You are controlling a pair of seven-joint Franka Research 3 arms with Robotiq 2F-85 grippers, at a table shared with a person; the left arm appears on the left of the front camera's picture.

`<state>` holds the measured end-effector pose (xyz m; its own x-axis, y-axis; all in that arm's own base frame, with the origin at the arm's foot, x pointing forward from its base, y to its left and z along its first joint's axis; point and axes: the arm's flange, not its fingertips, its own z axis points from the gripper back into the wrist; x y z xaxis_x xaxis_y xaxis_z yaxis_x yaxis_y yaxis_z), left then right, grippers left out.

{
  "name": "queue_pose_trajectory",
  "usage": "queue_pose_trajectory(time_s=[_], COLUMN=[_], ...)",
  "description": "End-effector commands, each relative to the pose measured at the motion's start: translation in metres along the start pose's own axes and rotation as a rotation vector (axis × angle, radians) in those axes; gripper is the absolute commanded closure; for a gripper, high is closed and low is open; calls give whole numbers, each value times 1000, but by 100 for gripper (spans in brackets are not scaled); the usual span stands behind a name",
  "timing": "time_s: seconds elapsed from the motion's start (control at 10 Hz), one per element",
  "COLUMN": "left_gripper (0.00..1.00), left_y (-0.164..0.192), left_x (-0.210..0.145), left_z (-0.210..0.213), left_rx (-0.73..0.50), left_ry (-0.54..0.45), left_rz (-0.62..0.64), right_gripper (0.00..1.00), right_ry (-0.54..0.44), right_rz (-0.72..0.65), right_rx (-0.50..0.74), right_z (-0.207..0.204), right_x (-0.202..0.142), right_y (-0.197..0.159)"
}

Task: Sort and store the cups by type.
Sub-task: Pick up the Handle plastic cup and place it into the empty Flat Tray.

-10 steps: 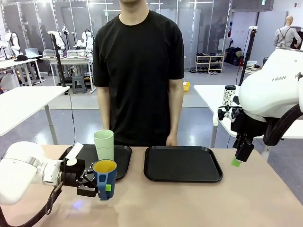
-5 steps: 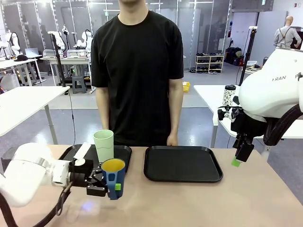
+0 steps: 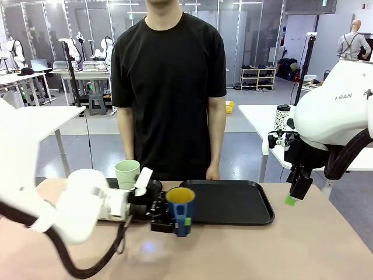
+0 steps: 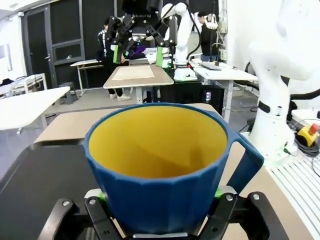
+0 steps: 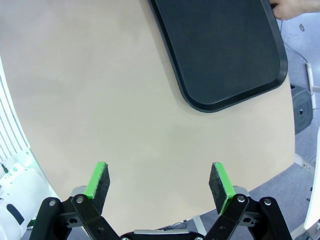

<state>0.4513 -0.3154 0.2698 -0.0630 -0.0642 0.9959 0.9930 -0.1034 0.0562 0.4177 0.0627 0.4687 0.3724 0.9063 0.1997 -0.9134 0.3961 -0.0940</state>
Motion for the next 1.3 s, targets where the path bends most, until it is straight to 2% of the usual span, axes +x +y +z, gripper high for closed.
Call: queue_pose_trajectory(time_s=[0.0,0.3,0.6,0.7,0.8,1.2], left_gripper=[29,29,29,29,29,29], left_y=[36,65,72,64,74,73], left_x=[-5,-6,-8,-8,-10,-15], left_z=[-39,-70,-79,-77,-70,-74], left_rx=[-15,32,139,112,80,104], left_ry=[32,-3,-33,-4,-17,-27], left_rz=[-14,12,8,-5,17,-7], right_gripper=[0,0,0,0,0,0], right_ry=[-1,-1,-1,-1,-1,-1], right_rz=[-7,-7,-7,-7,-7,-7], right_rx=[2,2,2,2,2,2], right_z=[1,1,1,1,1,1], right_x=[0,0,0,0,0,0], right_y=[0,0,0,0,0,0])
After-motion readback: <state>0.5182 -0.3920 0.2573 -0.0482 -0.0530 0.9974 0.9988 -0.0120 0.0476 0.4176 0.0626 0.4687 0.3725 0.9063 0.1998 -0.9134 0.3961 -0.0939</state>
